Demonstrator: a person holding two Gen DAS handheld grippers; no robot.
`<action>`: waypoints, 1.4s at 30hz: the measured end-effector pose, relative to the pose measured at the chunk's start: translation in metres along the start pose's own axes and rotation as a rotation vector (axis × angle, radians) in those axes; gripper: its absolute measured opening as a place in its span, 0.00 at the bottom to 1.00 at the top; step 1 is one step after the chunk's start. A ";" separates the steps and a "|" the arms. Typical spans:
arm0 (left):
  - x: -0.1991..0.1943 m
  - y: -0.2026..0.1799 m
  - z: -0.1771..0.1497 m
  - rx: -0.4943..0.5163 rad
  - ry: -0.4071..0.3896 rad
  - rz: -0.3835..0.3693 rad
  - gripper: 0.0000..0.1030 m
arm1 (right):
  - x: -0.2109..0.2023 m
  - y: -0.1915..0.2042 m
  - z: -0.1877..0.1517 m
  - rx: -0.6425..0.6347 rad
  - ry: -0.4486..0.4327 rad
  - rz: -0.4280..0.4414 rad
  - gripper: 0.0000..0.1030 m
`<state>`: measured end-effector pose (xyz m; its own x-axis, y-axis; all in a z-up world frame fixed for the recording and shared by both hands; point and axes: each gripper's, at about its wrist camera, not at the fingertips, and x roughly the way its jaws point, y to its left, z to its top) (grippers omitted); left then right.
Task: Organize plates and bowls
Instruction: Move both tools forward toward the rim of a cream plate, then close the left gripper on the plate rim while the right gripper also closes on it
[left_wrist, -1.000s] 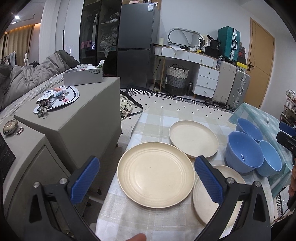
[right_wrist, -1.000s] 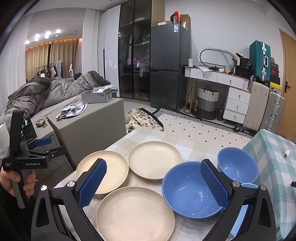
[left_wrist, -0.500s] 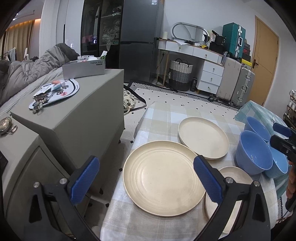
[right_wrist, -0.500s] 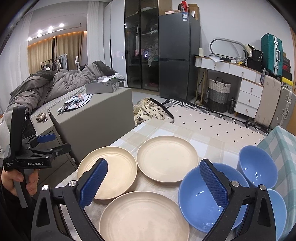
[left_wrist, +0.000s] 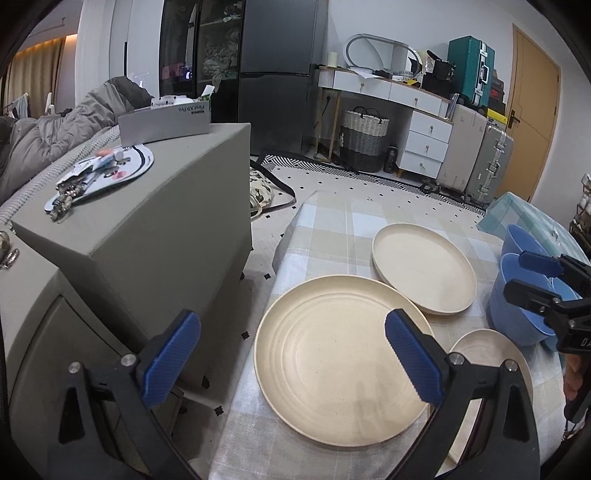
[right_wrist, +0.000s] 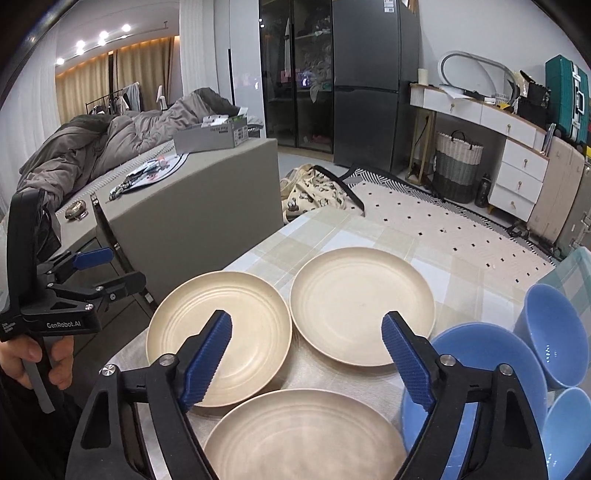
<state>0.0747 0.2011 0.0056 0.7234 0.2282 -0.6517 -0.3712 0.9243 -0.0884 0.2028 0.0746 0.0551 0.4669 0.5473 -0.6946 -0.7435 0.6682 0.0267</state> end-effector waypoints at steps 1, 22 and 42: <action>0.003 0.002 -0.001 0.004 0.009 0.009 0.98 | 0.003 0.000 -0.001 0.001 0.006 0.003 0.82; 0.062 0.025 -0.036 -0.030 0.202 0.012 0.68 | 0.101 0.020 -0.031 0.016 0.191 0.053 0.67; 0.081 0.028 -0.053 -0.068 0.327 -0.021 0.33 | 0.135 0.022 -0.046 0.045 0.290 0.062 0.39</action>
<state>0.0923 0.2291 -0.0894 0.5099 0.0890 -0.8556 -0.4044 0.9027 -0.1471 0.2276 0.1402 -0.0708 0.2602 0.4254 -0.8668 -0.7416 0.6630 0.1028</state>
